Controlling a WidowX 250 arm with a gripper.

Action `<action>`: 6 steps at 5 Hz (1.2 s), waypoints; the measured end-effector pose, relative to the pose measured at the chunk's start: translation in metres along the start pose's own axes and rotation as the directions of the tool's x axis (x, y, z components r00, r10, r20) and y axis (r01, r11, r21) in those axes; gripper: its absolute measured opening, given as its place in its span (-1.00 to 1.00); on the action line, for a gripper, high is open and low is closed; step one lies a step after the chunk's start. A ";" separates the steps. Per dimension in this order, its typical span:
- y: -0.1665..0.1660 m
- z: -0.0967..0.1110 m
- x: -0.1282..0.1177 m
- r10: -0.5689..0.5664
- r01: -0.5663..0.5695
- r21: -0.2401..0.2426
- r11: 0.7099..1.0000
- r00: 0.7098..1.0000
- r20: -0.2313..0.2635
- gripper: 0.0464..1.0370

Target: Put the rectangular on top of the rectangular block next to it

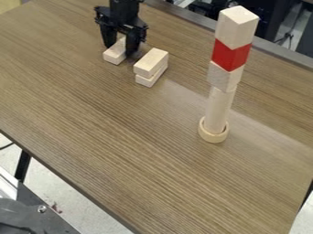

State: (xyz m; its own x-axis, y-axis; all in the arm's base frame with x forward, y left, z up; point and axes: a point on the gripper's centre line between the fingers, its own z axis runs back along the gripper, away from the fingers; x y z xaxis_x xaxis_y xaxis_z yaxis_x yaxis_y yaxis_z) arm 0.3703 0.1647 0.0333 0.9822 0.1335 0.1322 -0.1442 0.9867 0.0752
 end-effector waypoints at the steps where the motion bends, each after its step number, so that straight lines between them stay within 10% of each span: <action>1: 0.001 0.000 -0.001 0.014 -0.014 -0.014 1.000 1.000 -0.002 -0.01; 4: -0.019 0.058 0.000 0.029 -0.012 -0.128 0.992 0.990 0.134 -0.01; 6: -0.035 0.063 -0.013 -0.022 0.040 -0.129 0.991 0.990 0.136 -0.01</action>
State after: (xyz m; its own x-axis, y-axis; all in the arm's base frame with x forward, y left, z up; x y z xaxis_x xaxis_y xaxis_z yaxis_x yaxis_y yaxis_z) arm 0.3545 0.1223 0.0917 0.9596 0.0976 0.2638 -0.0879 0.9950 -0.0482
